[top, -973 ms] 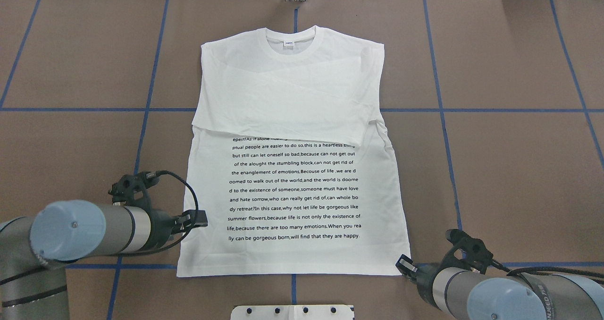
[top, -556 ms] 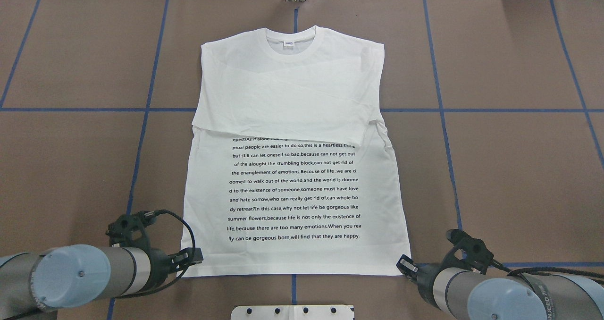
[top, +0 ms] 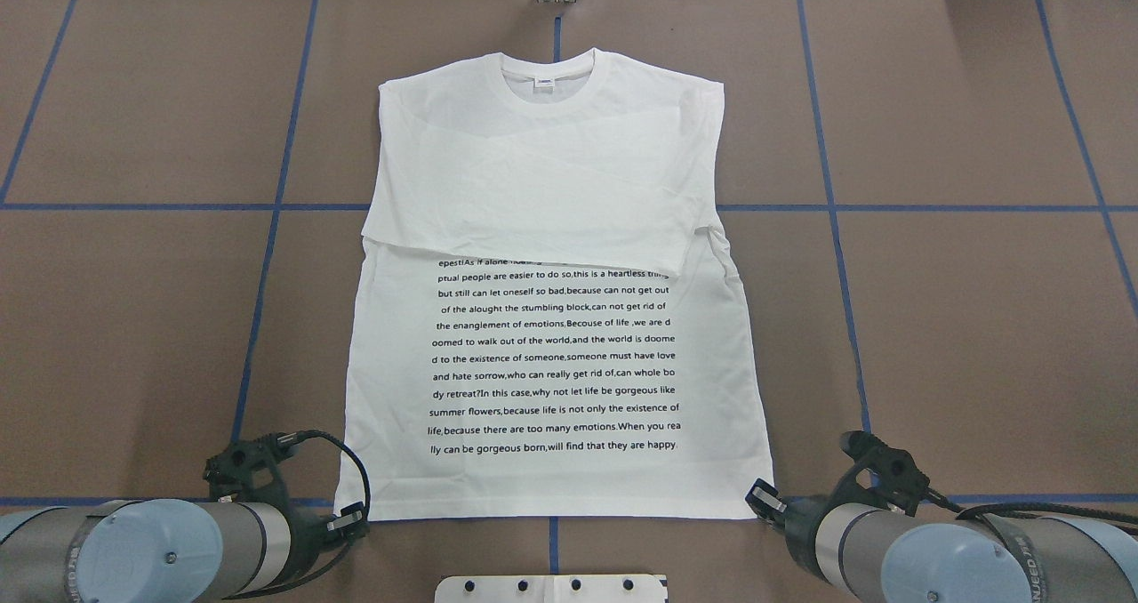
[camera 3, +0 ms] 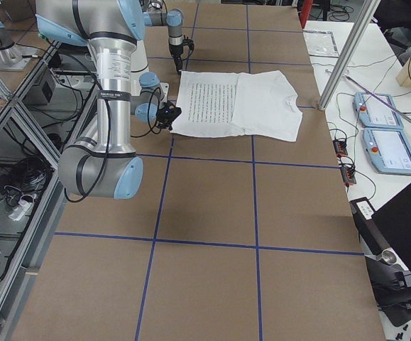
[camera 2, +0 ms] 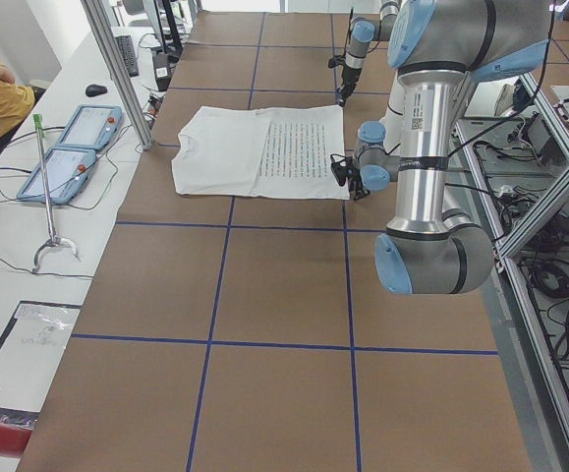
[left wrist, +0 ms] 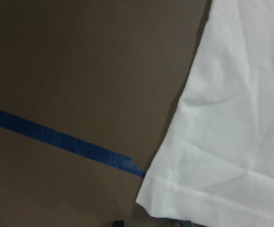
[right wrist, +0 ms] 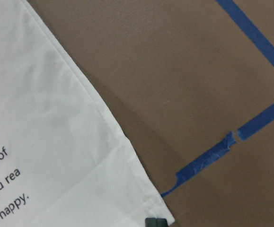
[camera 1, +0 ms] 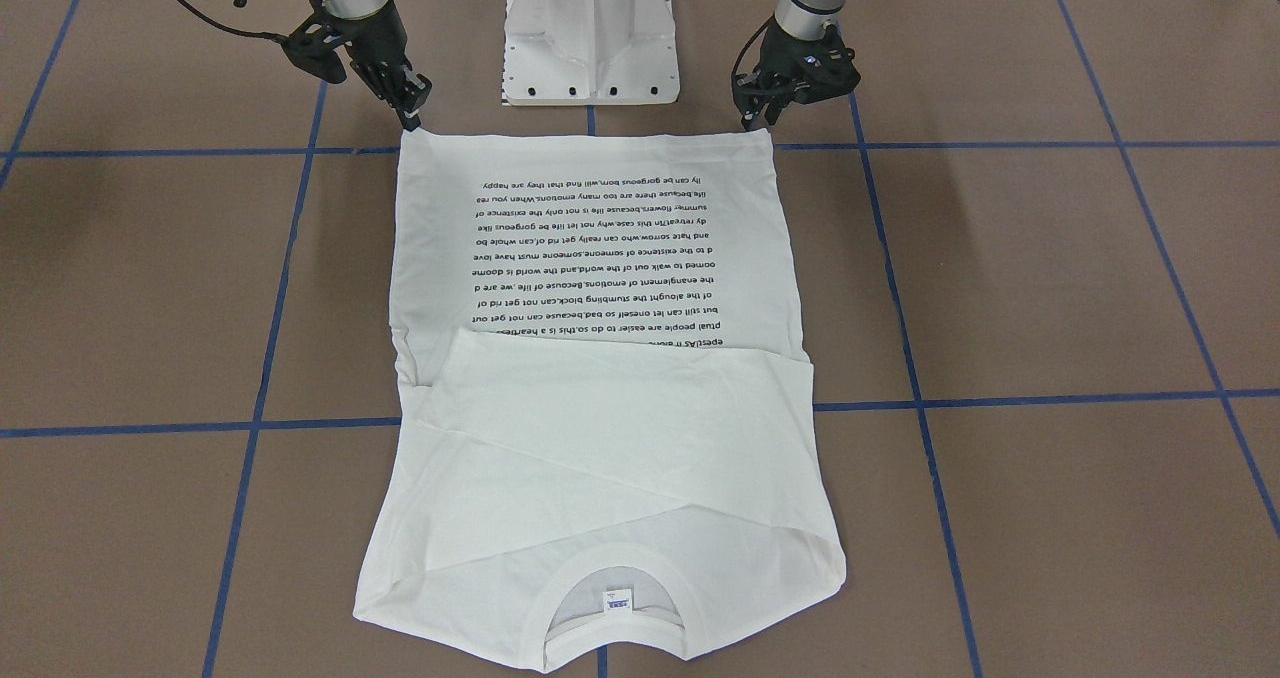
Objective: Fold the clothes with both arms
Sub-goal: 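Grasp both hem corners with the left and right grippers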
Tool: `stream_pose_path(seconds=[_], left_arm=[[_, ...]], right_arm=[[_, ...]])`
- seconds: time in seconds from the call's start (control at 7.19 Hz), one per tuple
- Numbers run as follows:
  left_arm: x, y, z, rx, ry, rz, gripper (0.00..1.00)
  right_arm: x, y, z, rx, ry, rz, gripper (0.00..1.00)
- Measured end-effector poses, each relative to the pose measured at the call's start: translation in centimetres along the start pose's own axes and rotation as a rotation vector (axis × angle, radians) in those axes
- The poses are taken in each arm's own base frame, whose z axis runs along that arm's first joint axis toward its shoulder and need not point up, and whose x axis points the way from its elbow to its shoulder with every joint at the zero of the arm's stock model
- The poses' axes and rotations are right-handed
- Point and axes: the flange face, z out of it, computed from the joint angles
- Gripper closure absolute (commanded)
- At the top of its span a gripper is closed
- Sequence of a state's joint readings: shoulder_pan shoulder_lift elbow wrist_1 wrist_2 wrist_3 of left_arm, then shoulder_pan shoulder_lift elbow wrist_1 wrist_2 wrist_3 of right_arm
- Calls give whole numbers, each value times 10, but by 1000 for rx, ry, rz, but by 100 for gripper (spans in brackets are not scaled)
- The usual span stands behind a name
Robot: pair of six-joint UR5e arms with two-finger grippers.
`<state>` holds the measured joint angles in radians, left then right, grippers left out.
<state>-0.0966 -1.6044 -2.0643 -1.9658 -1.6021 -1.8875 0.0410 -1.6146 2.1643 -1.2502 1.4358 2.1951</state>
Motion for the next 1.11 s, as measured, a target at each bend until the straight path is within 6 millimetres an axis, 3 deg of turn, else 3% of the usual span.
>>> stream_pose_path(seconds=[0.42, 0.56, 0.83, 1.11], left_arm=[[0, -5, -2, 9, 2, 1, 55], [0, -6, -2, 10, 2, 1, 62], [0, -8, -1, 15, -1, 0, 100], [-1, -9, 0, 26, 0, 0, 100]], right_arm=[[0, 0, 0, 0, -1, 0, 100], [0, 0, -1, 0, -1, 1, 100], [-1, -1, -2, -1, -3, 2, 100], [-2, -1, -4, -3, -6, 2, 100]])
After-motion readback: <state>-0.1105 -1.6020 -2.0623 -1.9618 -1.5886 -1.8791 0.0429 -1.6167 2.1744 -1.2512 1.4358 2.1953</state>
